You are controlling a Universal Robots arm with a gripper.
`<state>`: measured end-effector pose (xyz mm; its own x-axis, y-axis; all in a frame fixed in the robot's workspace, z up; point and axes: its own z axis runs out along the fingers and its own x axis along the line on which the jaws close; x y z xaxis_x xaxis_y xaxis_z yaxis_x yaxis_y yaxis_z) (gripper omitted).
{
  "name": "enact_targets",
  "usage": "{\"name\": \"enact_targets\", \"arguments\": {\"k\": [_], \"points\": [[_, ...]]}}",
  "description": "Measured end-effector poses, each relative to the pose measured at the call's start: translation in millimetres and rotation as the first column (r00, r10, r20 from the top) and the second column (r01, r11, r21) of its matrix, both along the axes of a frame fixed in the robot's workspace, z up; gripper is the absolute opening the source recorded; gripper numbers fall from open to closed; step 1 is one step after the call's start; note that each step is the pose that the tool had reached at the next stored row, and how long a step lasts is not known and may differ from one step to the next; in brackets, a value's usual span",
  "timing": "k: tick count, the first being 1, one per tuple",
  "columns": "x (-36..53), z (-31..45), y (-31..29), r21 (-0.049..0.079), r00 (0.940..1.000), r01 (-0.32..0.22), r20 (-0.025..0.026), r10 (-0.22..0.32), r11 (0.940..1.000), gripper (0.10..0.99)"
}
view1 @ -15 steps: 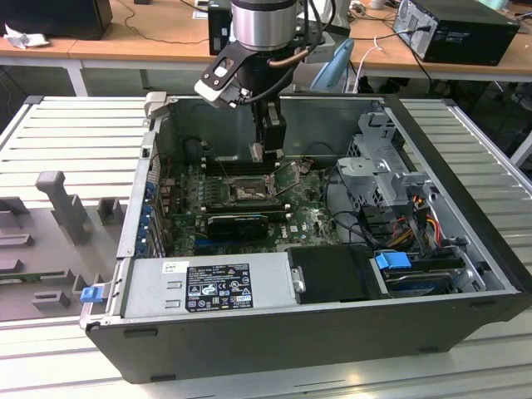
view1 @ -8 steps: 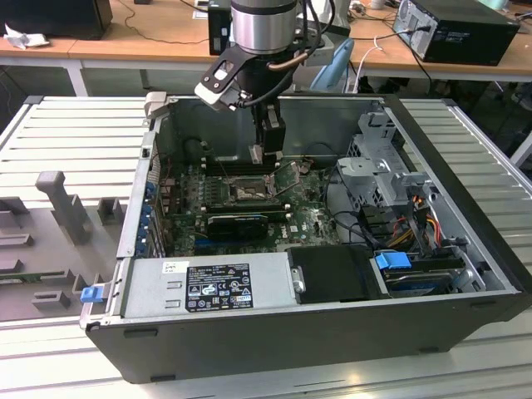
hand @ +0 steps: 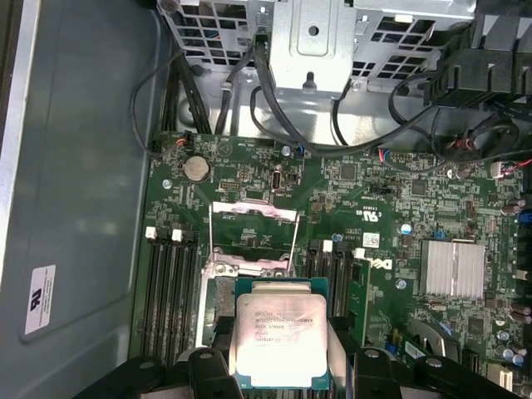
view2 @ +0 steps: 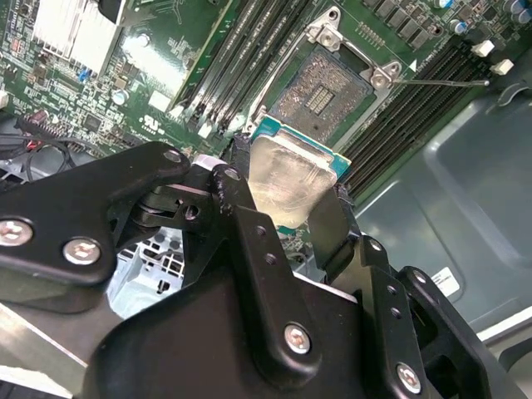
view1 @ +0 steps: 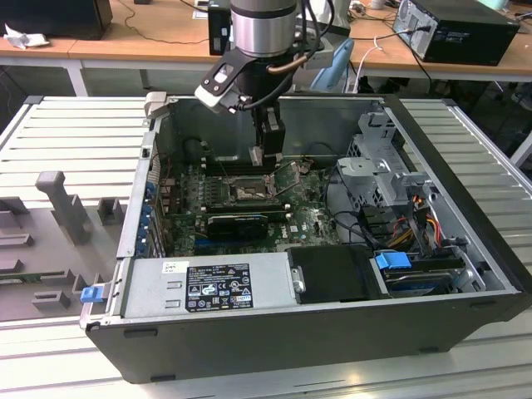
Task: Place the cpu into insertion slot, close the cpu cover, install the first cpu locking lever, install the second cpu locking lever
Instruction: 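Place the cpu into insertion slot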
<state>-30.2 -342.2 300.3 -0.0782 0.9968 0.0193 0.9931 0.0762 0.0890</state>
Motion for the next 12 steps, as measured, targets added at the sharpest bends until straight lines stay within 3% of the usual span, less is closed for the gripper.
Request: {"name": "enact_targets", "arguments": {"k": [12], "points": [[0.0, -5.4, 0.0, 0.000, 1.0000, 0.005, 0.0001, -0.005, 1.0000, 0.525]]}}
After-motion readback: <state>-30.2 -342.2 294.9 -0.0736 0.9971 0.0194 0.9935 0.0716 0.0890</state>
